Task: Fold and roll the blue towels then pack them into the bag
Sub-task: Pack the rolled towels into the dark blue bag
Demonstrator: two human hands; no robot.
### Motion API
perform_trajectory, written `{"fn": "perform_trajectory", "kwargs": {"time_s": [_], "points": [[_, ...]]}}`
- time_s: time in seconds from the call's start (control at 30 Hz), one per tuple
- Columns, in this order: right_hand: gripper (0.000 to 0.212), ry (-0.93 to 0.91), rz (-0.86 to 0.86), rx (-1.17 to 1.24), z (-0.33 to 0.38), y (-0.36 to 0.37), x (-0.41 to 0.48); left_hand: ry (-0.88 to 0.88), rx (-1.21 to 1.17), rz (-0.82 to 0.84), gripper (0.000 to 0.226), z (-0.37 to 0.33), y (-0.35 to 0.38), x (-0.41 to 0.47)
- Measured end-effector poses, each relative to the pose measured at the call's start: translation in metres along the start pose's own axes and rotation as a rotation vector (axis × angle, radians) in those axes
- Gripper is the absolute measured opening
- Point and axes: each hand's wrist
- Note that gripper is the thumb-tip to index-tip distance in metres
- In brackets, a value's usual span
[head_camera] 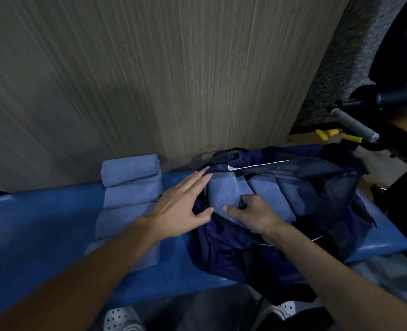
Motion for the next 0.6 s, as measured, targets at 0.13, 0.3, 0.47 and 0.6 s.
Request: {"fn": "perform_trajectory", "kwargs": {"time_s": [0.13, 0.3, 0.47, 0.6], "points": [[0.042, 0.076, 0.118, 0.098, -0.002, -0.002, -0.003, -0.003, -0.047, 0.006, 0.085, 0.000, -0.001, -0.001], [0.049, 0.045, 0.115, -0.030, 0.002, -0.001, -0.002, 0.007, -0.089, -0.001, 0.088, -0.001, 0.002, 0.001], [0.087, -0.060, -0.127, -0.313, 0.002, 0.005, -0.006, 0.015, -0.100, 0.038, 0.092, -0.001, 0.000, -0.004], [0.084, -0.127, -0.107, -0.526, -0.002, 0.014, -0.003, -0.029, -0.002, 0.118, 0.104, 0.002, 0.001, -0.005]]}}
Point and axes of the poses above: each hand's wrist, its own x-axis towards the middle knuckle, its own y-axis out of the palm, z = x × y, and after that the axes turned 9 degrees about z, right-handed
